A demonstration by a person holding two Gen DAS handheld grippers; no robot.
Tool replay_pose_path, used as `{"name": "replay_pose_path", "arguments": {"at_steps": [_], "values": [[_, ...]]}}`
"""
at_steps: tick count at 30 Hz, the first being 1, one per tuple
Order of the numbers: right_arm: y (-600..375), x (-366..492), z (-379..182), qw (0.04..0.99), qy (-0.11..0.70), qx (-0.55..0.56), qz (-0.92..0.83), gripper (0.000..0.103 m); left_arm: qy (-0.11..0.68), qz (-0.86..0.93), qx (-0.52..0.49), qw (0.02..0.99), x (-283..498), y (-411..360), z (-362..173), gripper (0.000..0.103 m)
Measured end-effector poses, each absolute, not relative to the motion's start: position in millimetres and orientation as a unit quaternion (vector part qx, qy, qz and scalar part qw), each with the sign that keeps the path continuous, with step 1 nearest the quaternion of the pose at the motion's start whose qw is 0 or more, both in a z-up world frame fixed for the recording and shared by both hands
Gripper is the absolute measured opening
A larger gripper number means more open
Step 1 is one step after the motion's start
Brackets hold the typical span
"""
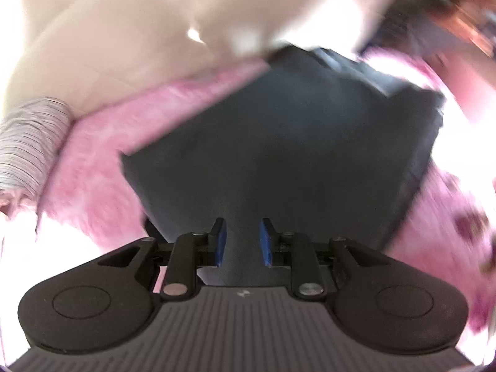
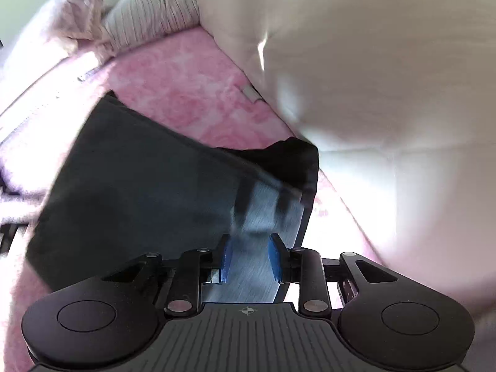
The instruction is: Fold clothes
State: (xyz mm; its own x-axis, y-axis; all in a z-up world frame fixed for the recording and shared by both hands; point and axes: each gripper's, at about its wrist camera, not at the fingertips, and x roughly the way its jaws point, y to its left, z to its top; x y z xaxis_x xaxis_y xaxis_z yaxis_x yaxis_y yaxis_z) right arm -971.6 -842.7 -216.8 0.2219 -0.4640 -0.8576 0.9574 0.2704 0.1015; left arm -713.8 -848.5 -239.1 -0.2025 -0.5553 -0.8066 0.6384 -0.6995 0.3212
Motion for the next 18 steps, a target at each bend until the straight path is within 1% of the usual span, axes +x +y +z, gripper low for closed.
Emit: {"name": "replay_pose_path", "arguments": {"at_steps": [4,7,8,13,15,18], "values": [[-796,-966,-212,0.712,0.363,0.323,-0.507,0.029,0.049,-0.771,0.484,0.411,-718,-917,-240,0.021],[-771,-957,-222,0.713,0.382,0.309,-0.500,0.029,0.115,-0.761,0.491,0.409,-715,-963,-253,0.024],[-767,-953,-228,0.714,0.392,0.306,-0.494,0.029,0.121,-0.758,0.497,0.405,-716,-970,-260,0.028],[-751,-948,-244,0.733,0.409,0.251,-0.481,0.029,0.111,-0.750,0.514,0.402,-723,-979,-283,0.030],[-751,-949,-245,0.733,0.409,0.254,-0.481,0.029,0.120,-0.748,0.508,0.409,-721,-978,-281,0.030],[-752,-949,-244,0.731,0.410,0.262,-0.479,0.029,0.122,-0.750,0.502,0.414,-713,-963,-262,0.029]]}}
